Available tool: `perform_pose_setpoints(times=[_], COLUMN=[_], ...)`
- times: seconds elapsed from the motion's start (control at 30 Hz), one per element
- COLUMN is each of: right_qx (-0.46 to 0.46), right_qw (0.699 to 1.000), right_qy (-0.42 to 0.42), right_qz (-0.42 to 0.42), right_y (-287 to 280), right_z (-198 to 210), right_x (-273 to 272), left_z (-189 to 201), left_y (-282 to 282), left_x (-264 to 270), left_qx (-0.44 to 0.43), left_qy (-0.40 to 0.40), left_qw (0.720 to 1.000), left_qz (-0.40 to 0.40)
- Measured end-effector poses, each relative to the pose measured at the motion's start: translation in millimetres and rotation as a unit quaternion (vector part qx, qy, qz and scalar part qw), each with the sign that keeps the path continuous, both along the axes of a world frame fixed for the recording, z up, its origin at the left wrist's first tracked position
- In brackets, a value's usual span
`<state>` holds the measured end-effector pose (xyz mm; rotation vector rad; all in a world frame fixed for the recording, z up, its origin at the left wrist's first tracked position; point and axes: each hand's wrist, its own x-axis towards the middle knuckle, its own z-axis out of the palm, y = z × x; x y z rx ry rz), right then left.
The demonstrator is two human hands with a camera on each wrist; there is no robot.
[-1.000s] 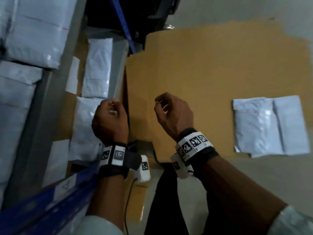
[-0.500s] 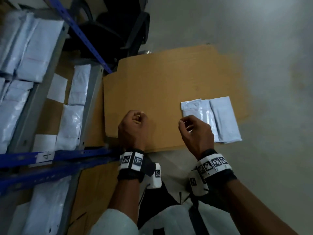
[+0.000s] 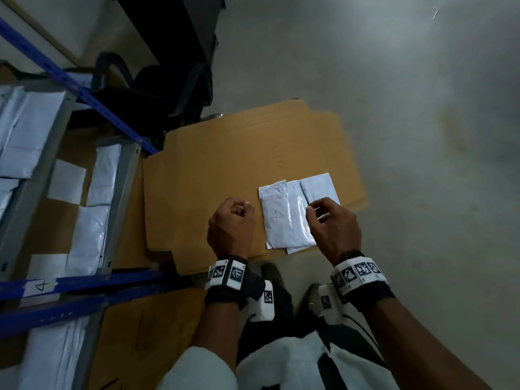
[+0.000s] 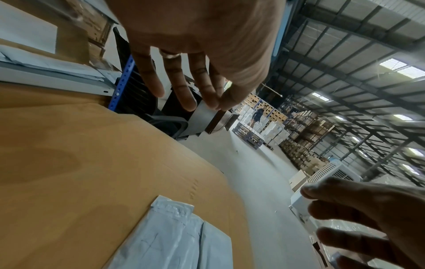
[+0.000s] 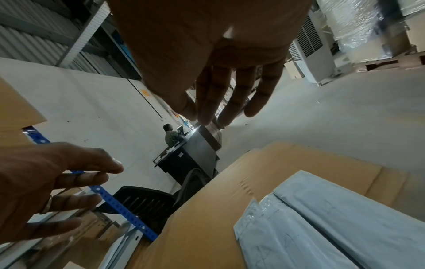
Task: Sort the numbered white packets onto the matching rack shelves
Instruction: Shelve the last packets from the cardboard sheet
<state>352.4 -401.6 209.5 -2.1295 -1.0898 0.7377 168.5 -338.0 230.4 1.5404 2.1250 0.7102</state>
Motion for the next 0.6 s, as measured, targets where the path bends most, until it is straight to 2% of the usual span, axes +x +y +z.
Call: perform_pose_setpoints(times=[0.27, 0.6], right_qx=[-0.041, -0.072], right_qw=[0.999, 0.991], right_qy=[-0.022, -0.109], right_qz=[-0.008, -0.027], right_y=[18.1, 54.5], right_z=[-41.7, -160.7], right_x=[32.4, 63.9], left_z=[-55.5, -158.4], left_y=[28.6, 67.1], left_x=[22.8, 45.8], left_qx=[-0.08, -0.141], left_qy=[0.013, -0.006], left_qw=[0.996, 0.987], left_qz=[-0.043, -0.071])
